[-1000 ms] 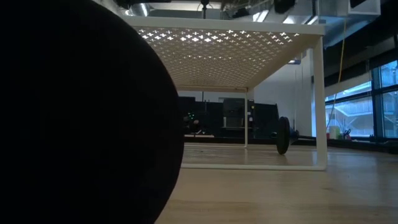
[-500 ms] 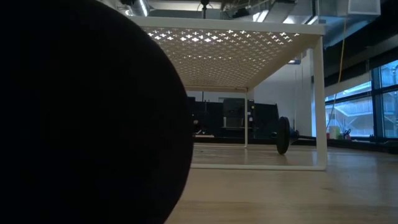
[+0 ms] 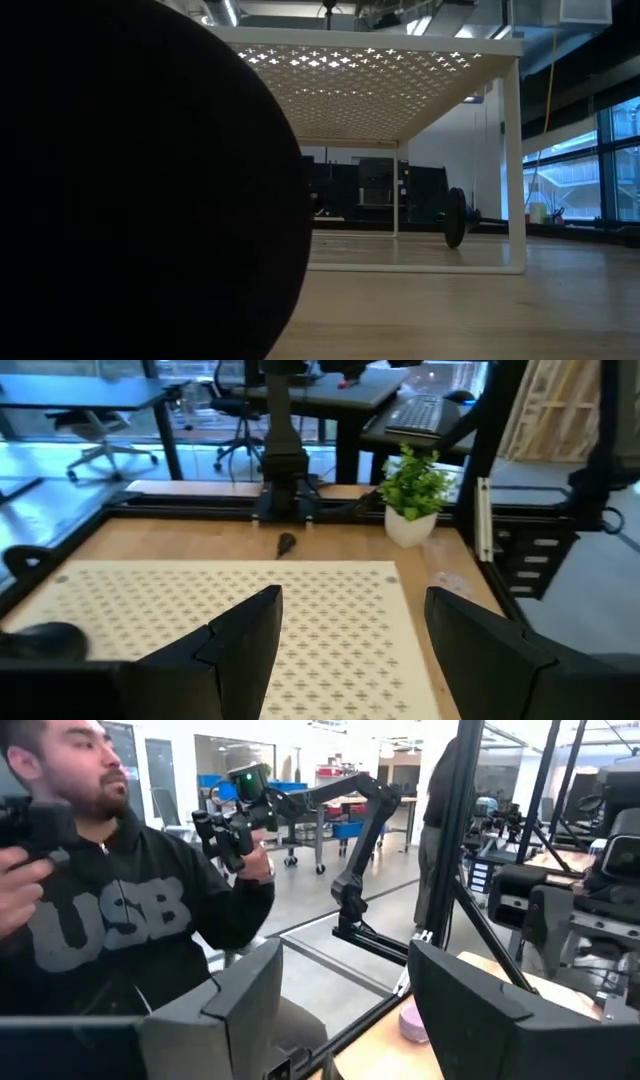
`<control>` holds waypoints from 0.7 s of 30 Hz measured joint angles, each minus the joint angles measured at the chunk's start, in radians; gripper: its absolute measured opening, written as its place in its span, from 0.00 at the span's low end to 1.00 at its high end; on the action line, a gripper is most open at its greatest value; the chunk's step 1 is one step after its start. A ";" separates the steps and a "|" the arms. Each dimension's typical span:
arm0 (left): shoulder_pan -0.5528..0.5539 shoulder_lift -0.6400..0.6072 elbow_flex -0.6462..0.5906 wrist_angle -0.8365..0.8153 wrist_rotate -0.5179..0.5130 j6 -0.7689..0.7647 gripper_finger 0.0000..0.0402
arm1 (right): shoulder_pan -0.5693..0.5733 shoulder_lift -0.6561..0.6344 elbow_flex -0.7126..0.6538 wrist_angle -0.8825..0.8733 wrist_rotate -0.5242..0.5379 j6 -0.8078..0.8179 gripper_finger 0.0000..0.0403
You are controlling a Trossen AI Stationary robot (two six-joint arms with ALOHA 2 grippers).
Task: Pick & Place candle stick holders
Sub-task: Put the top left blue patterned scented candle on the shelf
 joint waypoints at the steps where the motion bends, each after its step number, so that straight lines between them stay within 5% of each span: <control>1: -0.006 0.003 0.000 0.002 -0.004 -0.012 0.60 | 0.000 0.000 0.000 -0.003 0.000 -0.016 0.55; 10: -0.103 0.056 0.000 0.035 -0.187 -0.150 0.60 | -0.003 0.000 0.000 -0.059 0.000 0.075 0.55; 17: -0.183 0.144 0.001 0.190 -0.308 -0.227 0.60 | 0.111 0.000 0.000 -0.087 0.002 0.059 0.55; 21: -0.242 0.205 0.050 0.210 -0.433 -0.243 0.60 | 0.178 -0.003 0.000 -0.113 0.091 0.071 0.55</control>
